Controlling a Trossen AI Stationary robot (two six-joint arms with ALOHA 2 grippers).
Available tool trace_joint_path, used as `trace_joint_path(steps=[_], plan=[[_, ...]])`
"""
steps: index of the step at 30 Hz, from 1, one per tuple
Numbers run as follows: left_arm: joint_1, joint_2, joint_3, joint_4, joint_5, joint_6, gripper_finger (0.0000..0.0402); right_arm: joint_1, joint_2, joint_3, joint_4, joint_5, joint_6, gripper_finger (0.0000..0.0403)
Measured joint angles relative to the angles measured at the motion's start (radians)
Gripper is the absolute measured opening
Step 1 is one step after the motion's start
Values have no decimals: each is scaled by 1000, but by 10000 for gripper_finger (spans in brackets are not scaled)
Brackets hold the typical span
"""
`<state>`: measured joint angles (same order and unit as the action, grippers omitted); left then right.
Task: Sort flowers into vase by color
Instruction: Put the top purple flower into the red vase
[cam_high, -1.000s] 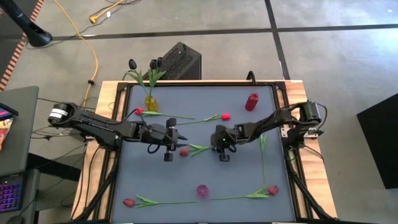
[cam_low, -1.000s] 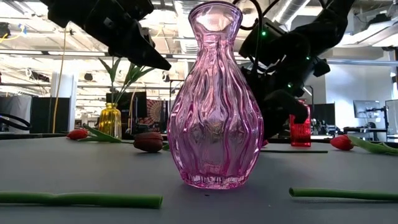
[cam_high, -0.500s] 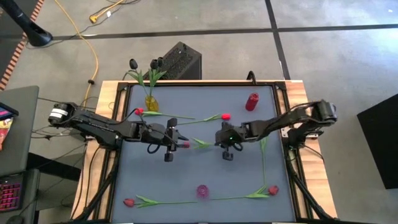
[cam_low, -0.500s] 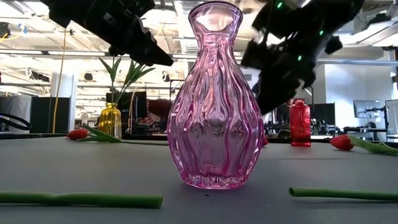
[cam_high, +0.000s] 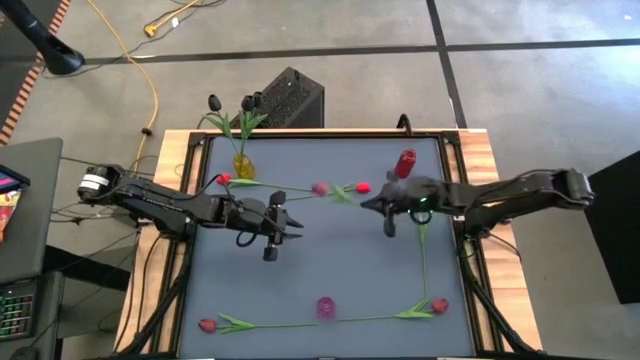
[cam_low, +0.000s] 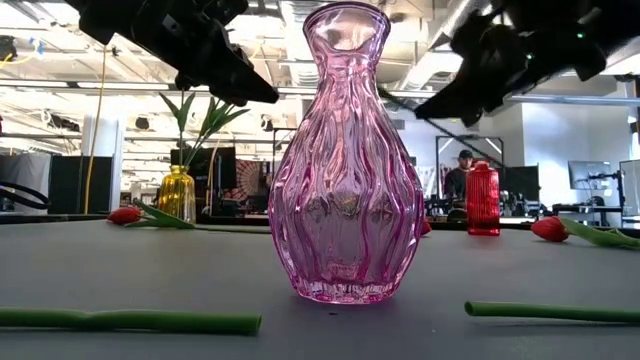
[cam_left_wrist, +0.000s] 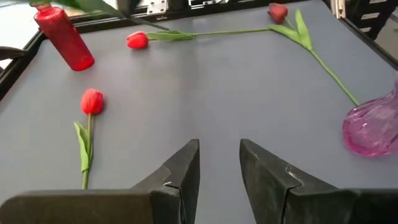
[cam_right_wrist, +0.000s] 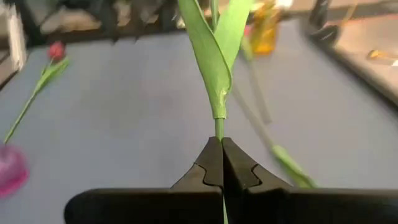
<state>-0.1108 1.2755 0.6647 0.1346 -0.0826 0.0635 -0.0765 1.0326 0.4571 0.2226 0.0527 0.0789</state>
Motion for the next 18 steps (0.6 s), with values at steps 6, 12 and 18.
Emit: trace_joint_path(steps=[6,12,18], plan=[[0,0,0,29,-1,5,103,-83,-170,-11,80,19,-50,16],[0,-1,0,56,-2,21,103,-197,-273,-11,162,118,-197,17],[0,-1,0,57,-2,20,103,-372,-293,-11,254,110,-245,17]])
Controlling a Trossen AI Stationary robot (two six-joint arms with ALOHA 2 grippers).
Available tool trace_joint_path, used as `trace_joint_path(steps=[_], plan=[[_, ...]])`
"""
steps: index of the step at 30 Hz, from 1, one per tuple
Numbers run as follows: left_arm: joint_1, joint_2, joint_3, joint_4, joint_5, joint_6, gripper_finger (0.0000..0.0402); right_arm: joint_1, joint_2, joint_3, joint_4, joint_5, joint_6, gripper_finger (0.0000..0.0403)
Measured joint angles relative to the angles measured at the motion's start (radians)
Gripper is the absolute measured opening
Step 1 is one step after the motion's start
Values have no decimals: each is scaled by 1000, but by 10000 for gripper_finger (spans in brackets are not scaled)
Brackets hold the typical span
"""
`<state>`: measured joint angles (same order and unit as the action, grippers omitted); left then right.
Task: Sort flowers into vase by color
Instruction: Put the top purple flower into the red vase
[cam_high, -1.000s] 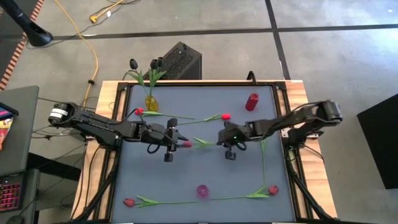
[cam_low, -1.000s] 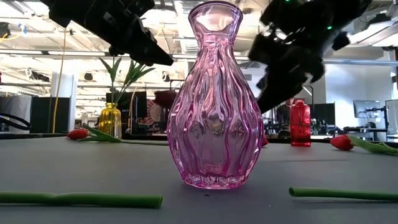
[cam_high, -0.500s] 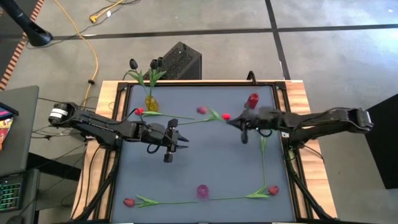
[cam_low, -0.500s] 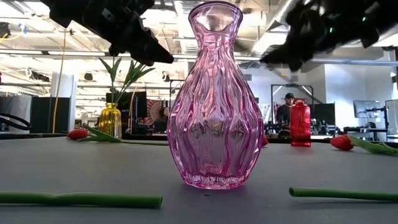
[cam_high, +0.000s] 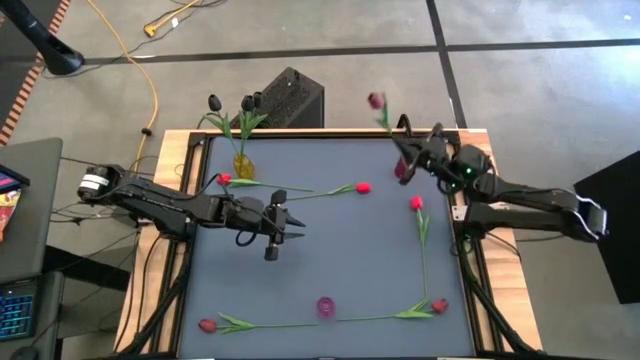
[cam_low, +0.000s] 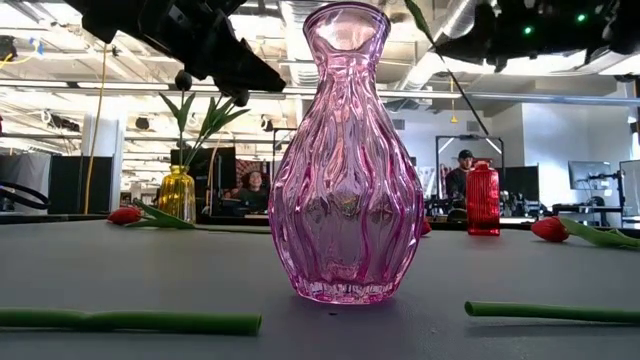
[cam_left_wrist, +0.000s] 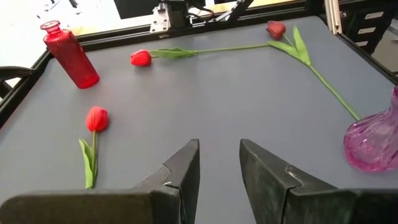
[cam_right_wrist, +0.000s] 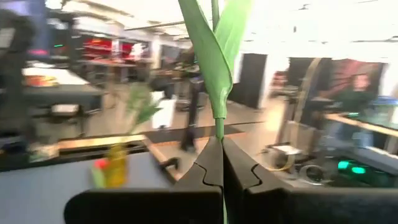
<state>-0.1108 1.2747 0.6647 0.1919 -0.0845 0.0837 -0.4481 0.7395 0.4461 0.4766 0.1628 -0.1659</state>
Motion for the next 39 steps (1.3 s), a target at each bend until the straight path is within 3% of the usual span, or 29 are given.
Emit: trace_joint_path(steps=[10,18,32,39], plan=[[0,0,0,2,-1,0,103,-208,60,-1,77,-55,42,17],[0,0,0,2,-1,-22,103,-291,143,-111,353,-60,87,17],[2,0,0,1,-8,-18,103,-306,169,-141,372,-61,54,17],[2,0,0,1,-8,-31,103,-324,247,-141,402,-59,53,18]])
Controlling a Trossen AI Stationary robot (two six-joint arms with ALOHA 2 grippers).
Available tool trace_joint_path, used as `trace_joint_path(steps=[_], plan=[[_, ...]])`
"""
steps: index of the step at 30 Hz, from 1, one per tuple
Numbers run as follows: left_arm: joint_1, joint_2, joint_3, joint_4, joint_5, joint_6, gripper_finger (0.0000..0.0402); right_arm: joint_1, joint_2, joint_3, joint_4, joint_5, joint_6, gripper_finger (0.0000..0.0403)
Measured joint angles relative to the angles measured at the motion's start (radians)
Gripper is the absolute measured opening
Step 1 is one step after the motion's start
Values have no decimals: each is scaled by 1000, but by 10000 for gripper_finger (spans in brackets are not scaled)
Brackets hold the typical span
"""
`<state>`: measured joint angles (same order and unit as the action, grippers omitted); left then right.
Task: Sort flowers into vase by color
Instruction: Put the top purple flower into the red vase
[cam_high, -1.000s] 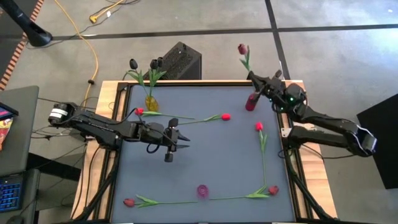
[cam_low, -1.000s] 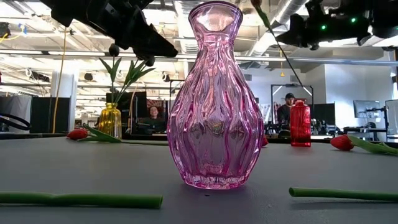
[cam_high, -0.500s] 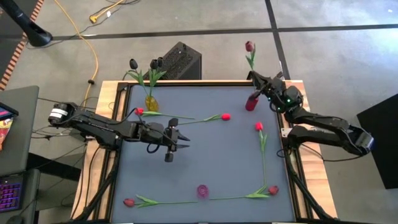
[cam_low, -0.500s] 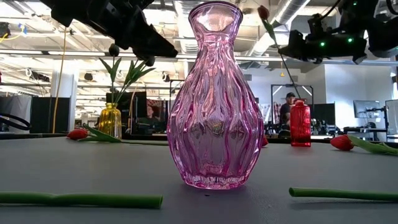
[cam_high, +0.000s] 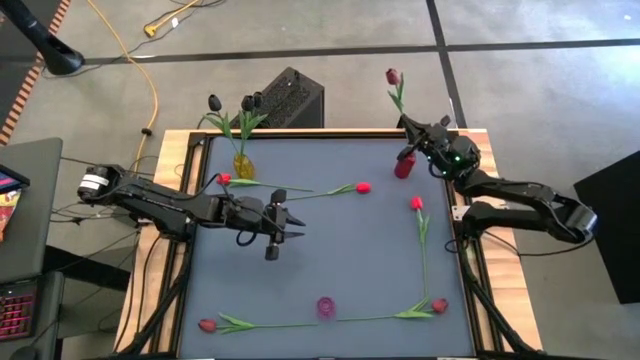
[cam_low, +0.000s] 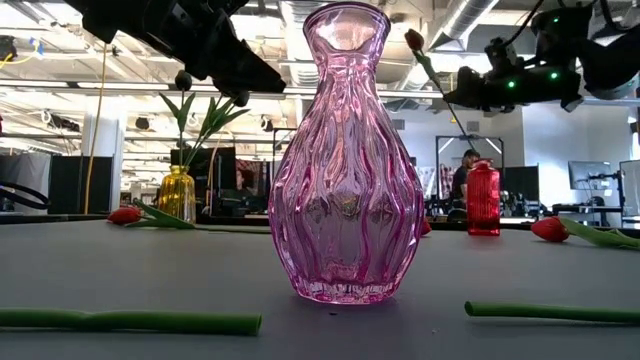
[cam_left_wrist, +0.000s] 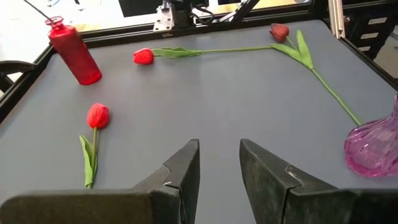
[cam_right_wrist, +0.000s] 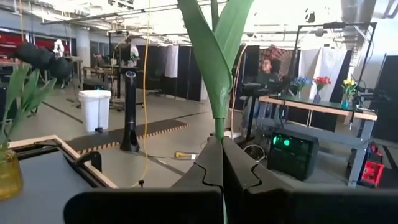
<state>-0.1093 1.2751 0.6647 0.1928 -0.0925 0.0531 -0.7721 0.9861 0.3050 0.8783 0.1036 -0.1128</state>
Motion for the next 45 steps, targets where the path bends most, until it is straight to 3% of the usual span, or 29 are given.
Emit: trace_joint_path(steps=[13,24,45], plan=[[0,0,0,0,-1,8,103,0,47,0,13,-1,-1,21],[0,0,0,-30,-1,17,103,0,-49,0,-96,0,-1,33],[0,0,0,-29,0,32,103,6,-232,0,-442,0,-72,140]])
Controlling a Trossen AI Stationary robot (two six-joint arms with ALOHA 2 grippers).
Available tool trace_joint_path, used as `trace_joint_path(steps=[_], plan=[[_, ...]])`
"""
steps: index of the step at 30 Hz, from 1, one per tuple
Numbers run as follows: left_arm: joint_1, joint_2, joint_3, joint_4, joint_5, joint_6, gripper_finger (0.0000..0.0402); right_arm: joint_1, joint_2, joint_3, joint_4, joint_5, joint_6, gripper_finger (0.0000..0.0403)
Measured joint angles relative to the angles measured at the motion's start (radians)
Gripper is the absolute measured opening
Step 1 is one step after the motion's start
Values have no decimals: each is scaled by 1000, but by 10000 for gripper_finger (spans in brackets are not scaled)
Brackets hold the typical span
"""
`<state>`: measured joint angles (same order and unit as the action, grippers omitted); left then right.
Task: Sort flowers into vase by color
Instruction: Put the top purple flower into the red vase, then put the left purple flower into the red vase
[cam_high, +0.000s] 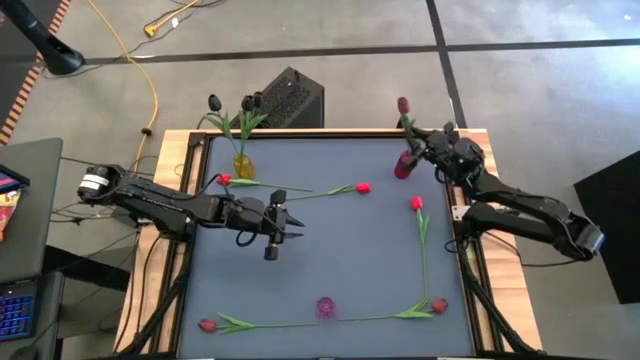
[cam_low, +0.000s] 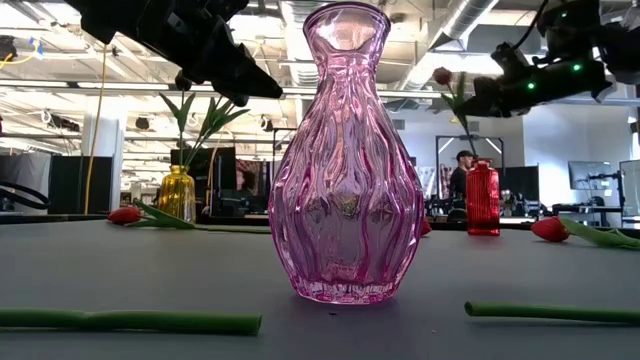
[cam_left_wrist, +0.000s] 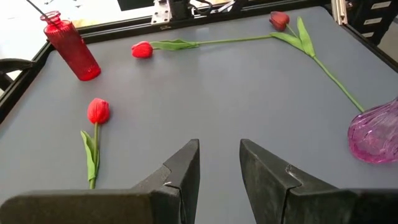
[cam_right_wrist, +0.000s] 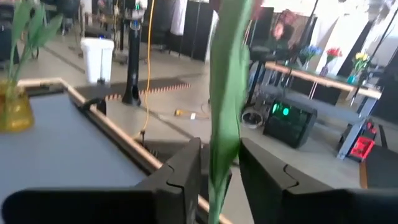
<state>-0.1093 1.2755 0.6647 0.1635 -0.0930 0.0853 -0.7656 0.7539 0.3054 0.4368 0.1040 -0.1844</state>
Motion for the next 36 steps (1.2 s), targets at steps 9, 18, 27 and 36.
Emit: trace_joint_path(steps=[9,18,27,36], plan=[[0,0,0,8,0,-1,103,49,-62,117,-432,2,55,171],[0,0,0,7,36,-30,103,183,-62,330,-902,0,105,173],[-1,0,0,-65,36,-158,103,373,-62,432,-1073,-62,247,173],[-1,0,0,-166,60,-251,103,551,-62,433,-1075,-77,309,170]])
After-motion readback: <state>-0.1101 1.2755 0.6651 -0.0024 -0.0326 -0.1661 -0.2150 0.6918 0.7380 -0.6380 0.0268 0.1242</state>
